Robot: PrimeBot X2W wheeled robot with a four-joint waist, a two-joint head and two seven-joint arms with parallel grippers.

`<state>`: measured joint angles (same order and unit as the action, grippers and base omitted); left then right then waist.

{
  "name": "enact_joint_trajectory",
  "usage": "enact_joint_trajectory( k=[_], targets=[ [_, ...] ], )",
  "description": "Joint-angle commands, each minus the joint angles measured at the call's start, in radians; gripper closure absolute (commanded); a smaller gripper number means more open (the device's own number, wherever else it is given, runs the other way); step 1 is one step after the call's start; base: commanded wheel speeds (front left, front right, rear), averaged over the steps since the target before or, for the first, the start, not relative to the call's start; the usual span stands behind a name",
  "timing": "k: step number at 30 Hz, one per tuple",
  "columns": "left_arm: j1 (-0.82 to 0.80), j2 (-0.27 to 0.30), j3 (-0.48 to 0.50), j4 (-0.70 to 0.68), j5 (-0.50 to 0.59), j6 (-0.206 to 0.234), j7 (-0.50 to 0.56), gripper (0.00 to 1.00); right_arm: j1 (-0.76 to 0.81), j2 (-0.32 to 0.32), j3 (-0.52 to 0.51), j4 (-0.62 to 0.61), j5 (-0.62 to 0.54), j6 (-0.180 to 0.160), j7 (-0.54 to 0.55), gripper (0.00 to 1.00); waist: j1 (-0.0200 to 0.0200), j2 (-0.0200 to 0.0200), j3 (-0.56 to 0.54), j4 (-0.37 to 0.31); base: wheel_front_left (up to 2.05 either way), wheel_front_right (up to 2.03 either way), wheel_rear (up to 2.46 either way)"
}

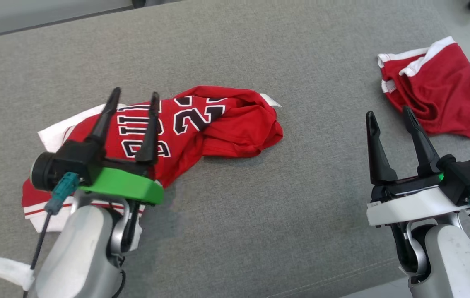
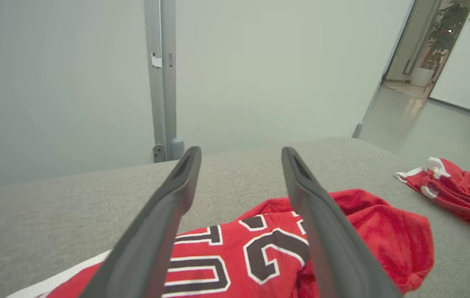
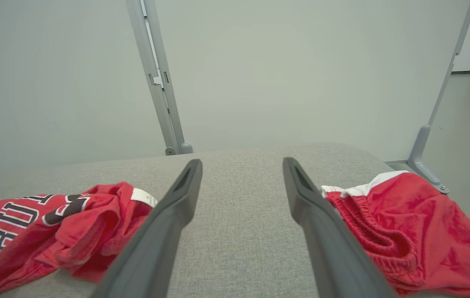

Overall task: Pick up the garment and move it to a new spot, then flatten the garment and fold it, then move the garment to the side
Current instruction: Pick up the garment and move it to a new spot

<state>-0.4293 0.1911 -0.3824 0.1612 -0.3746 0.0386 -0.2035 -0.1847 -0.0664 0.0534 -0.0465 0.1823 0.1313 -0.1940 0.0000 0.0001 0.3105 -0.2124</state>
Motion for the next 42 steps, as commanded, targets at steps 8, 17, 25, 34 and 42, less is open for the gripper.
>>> enact_joint_trajectory(
  k=[8,17,25,34,42],
  targets=[
    [0.128,0.088,0.186,-0.027,-0.076,0.069,-0.044,0.0,0.044,-0.027,-0.004,-0.023,-0.005,-0.001,0.042,0.0,0.0,-0.0001,-0.113,0.128,0.0,0.0,0.0],
    [0.251,0.127,0.226,-0.1,-0.092,0.077,-0.051,0.0,0.085,-0.052,0.003,-0.025,0.003,-0.001,0.071,0.0,0.0,-0.0001,-0.169,0.167,0.0,0.0,0.0],
    [0.348,0.123,0.207,-0.147,-0.086,0.063,-0.054,0.0,0.139,-0.065,0.009,-0.028,0.011,-0.001,0.091,0.0,0.0,-0.0001,-0.231,0.173,0.0,0.0,0.0],
    [0.412,0.134,0.167,-0.165,-0.05,0.075,-0.038,0.0,0.19,-0.06,0.017,-0.038,0.015,-0.001,0.105,0.0,0.0,-0.0001,-0.28,0.171,0.0,0.0,0.0],
    [0.434,0.145,0.161,-0.178,-0.047,0.087,-0.019,0.0,0.219,-0.057,0.012,-0.047,0.021,-0.001,0.116,0.0,0.0,-0.0001,-0.296,0.166,0.0,0.0,0.0]
  ],
)
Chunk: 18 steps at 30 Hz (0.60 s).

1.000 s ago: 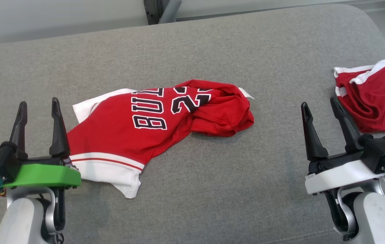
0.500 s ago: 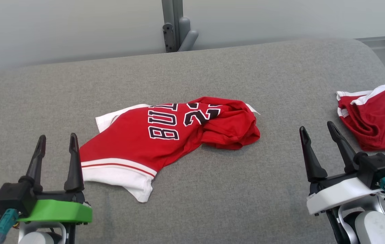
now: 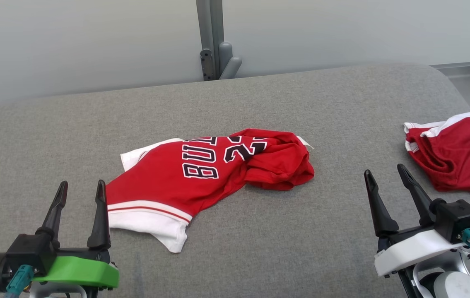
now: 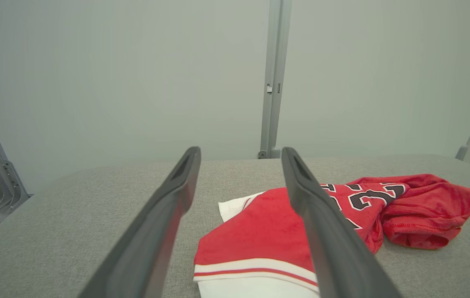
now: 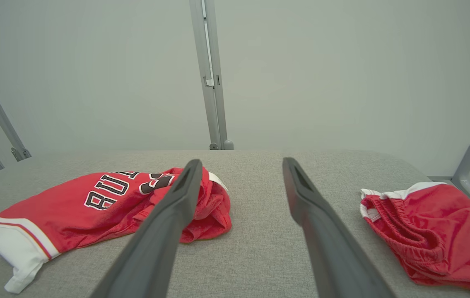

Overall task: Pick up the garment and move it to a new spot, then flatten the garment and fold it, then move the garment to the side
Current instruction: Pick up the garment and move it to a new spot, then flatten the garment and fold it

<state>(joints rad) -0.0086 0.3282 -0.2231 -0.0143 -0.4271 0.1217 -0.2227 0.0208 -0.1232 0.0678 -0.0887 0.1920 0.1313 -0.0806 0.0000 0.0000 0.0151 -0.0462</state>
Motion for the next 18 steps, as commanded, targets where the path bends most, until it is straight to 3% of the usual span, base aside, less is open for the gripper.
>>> enact_joint_trajectory(
  k=[1,18],
  targets=[
    [0.015,0.009,0.001,-0.004,0.005,0.004,0.001,0.0,0.015,0.0,-0.003,-0.006,0.011,-0.001,0.003,0.0,0.0,0.0,0.0,-0.001,0.0,0.0,0.0],
    [0.002,0.019,-0.001,-0.007,-0.008,0.015,0.009,0.0,-0.002,-0.003,-0.005,0.0,0.01,-0.001,0.001,0.0,0.0,0.0,0.004,0.002,0.0,0.0,0.0]
  ],
)
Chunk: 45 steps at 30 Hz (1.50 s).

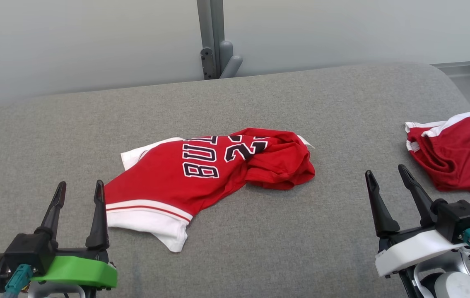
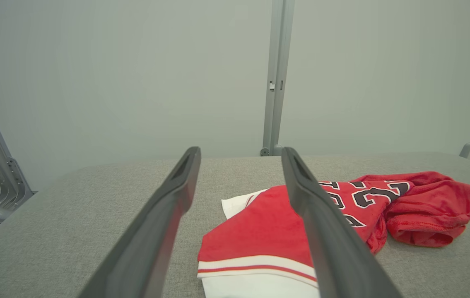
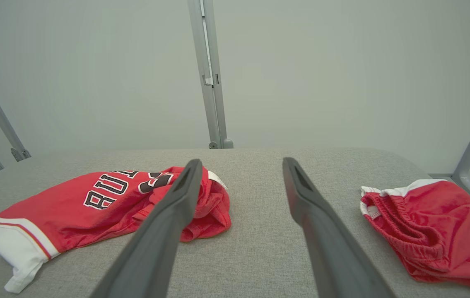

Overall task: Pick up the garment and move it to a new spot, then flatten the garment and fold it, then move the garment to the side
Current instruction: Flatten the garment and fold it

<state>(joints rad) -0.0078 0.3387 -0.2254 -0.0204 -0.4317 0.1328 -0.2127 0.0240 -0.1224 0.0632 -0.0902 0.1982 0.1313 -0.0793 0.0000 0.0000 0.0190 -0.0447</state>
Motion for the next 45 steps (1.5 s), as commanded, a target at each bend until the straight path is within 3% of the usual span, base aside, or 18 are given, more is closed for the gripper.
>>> enact_joint_trajectory(
  k=[1,8,21,32,33,34,35,40,45],
  targets=[
    [0.0,0.008,0.001,-0.001,-0.003,0.005,-0.001,0.0,-0.005,-0.003,-0.001,0.001,0.004,-0.001,0.0,0.0,0.0,0.0,0.001,0.001,0.0,0.0,0.0],
    [-0.021,0.011,-0.002,-0.009,-0.001,0.009,0.001,0.0,-0.032,-0.023,0.054,0.012,0.006,-0.001,0.012,0.0,0.0,0.0,0.022,0.007,0.0,0.0,0.0],
    [-0.13,-0.026,-0.051,-0.019,0.025,-0.013,-0.012,0.0,-0.294,-0.158,0.436,0.237,0.03,-0.001,0.057,0.0,0.0,0.0,0.174,0.119,0.0,0.0,0.0],
    [-0.196,-0.071,-0.061,0.03,0.035,-0.041,-0.045,0.0,-0.474,-0.224,0.509,0.445,0.027,-0.001,0.078,0.0,0.0,0.0,0.265,0.202,0.0,0.0,0.0],
    [-0.197,-0.074,-0.059,0.034,0.036,-0.042,-0.044,0.0,-0.482,-0.226,0.516,0.453,0.032,-0.001,0.084,0.2,0.0,0.0,0.267,0.202,0.0,0.0,0.0],
    [-0.199,-0.076,-0.056,0.037,0.038,-0.042,-0.044,0.0,-0.487,-0.228,0.522,0.456,0.039,-0.001,0.086,0.71,0.0,0.0,0.269,0.201,0.0,0.0,0.0],
    [-0.2,-0.077,-0.052,0.04,0.038,-0.042,-0.046,0.0,-0.491,-0.232,0.528,0.457,0.044,-0.001,0.089,1.0,0.0,0.0,0.27,0.197,0.0,0.0,0.0],
    [-0.204,-0.078,-0.042,0.041,0.04,-0.044,-0.05,0.0,-0.503,-0.262,0.542,0.402,0.048,-0.001,0.063,1.0,0.0,0.0,0.273,0.173,0.0,0.0,0.0],
    [-0.207,-0.067,-0.026,0.035,0.049,-0.044,-0.051,0.0,-0.499,-0.321,0.526,0.253,0.022,-0.001,0.03,1.0,0.0,0.0,0.275,0.127,0.0,0.0,0.0]
  ],
)
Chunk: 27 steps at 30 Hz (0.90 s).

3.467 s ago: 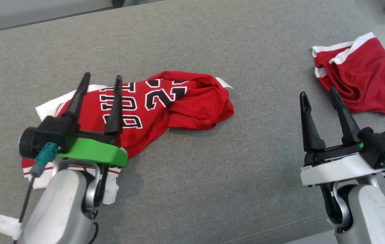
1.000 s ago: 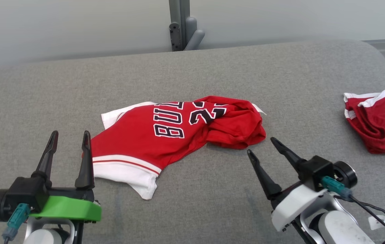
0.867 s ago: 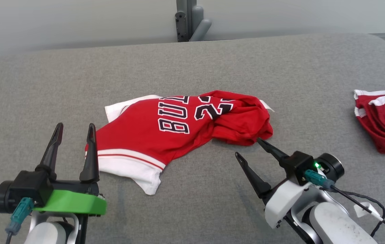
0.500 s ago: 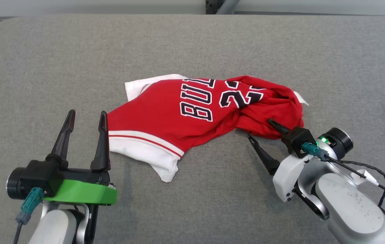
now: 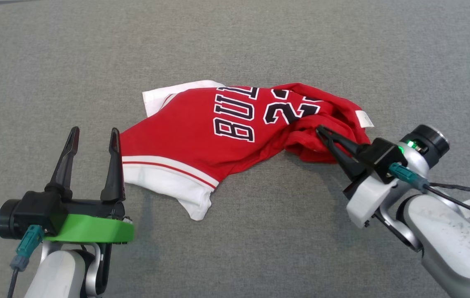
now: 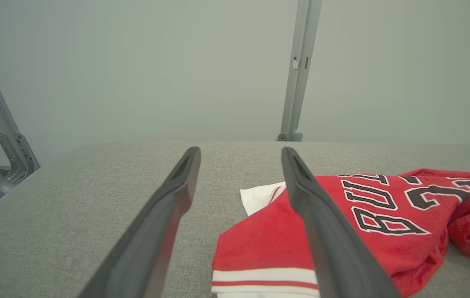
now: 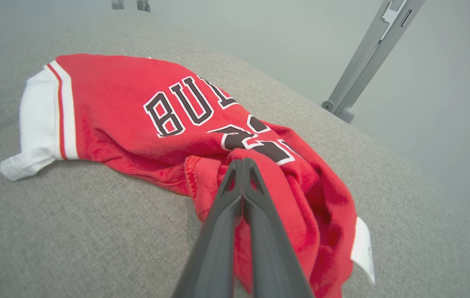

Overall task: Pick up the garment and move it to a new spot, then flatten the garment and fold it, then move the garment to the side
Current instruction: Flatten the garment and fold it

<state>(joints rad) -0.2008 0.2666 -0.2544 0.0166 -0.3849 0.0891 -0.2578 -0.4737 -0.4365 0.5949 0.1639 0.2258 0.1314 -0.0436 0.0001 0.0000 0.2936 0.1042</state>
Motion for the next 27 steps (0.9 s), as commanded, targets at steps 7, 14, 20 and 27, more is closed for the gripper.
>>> enact_joint_trajectory(
  k=[7,14,20,27],
  targets=[
    [-0.018,0.015,0.015,-0.012,0.012,-0.001,-0.007,0.0,0.025,-0.085,-0.124,-0.202,-0.045,-0.002,0.004,1.0,-0.0001,0.0,0.001,-0.074,0.0,0.0,0.0],
    [-0.023,0.018,0.013,-0.019,0.015,-0.003,-0.007,0.0,0.1,-0.091,-0.292,-0.242,-0.066,-0.002,0.021,1.0,-0.0001,0.0,0.006,-0.089,0.0,0.0,0.0],
    [-0.038,0.013,0.007,-0.022,0.017,-0.006,-0.007,0.0,0.175,-0.047,-0.273,-0.116,-0.015,-0.002,-0.003,1.0,-0.0001,0.0,0.03,-0.081,0.0,0.0,0.0],
    [-0.045,0.021,0.001,-0.012,0.016,-0.009,-0.005,0.0,0.168,0.066,-0.263,0.071,0.008,-0.002,-0.118,1.0,-0.0001,0.0,0.043,-0.088,0.0,0.0,0.0]
  ],
)
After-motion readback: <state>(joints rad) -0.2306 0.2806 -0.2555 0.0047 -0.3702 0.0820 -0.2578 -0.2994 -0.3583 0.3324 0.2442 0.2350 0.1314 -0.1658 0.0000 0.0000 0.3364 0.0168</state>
